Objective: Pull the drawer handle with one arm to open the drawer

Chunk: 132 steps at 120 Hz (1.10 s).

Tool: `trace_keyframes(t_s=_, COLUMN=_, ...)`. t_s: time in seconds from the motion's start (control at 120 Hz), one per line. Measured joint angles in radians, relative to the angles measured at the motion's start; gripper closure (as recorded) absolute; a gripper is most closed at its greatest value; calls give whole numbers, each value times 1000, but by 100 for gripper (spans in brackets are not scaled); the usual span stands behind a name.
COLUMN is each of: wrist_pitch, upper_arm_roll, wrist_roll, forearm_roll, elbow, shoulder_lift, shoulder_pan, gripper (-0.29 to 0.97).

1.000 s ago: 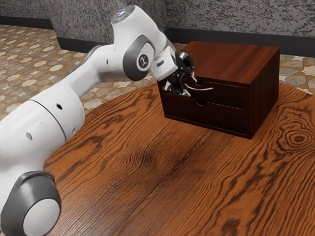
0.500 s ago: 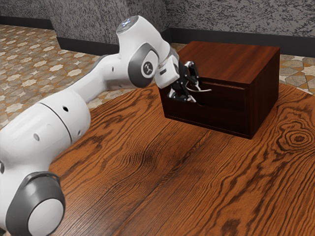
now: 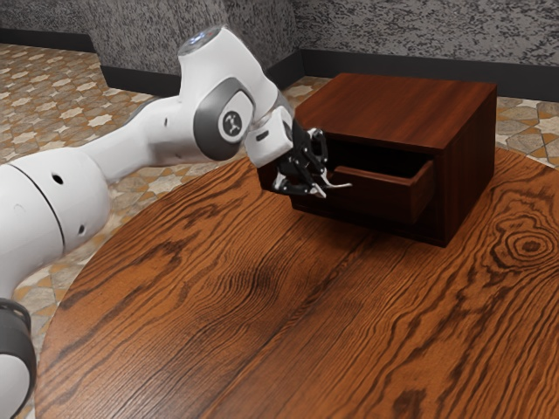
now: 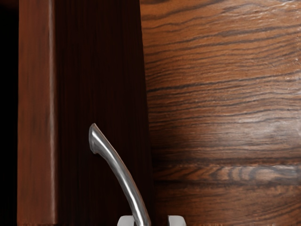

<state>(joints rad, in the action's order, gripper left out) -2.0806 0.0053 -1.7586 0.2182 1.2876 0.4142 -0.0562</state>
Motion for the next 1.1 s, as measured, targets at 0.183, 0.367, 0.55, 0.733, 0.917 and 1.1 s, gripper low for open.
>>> trace_keyframes(t_s=0.183, wrist_pitch=2, upper_arm_roll=7, wrist_roll=23, forearm_roll=-1, elbow=143, shoulder_lift=-112, shoulder_pan=1, gripper=64)
trace_keyframes(t_s=0.367, wrist_pitch=5, upper_arm_roll=7, wrist_roll=44, forearm_roll=-3, elbow=278, shoulder_lift=-216, shoulder_pan=2, gripper=63)
trace_keyframes(t_s=0.55, wrist_pitch=7, upper_arm_roll=8, wrist_roll=61, forearm_roll=-5, elbow=388, shoulder_lift=-311, shoulder_pan=8, gripper=63)
trace_keyframes(t_s=0.733, wrist_pitch=-3, upper_arm_roll=10, wrist_roll=73, forearm_roll=-2, elbow=476, shoulder_lift=-374, shoulder_pan=4, gripper=66)
trace_keyframes(t_s=0.917, wrist_pitch=18, upper_arm_roll=12, wrist_roll=85, forearm_roll=-42, elbow=482, shoulder_lift=-460, shoulder_pan=8, gripper=64)
trace_keyframes(t_s=1.1, wrist_pitch=305, upper_arm_roll=-4, wrist_roll=208, forearm_roll=-172, elbow=330, shoulder_lift=-592, shoulder_pan=14, gripper=27)
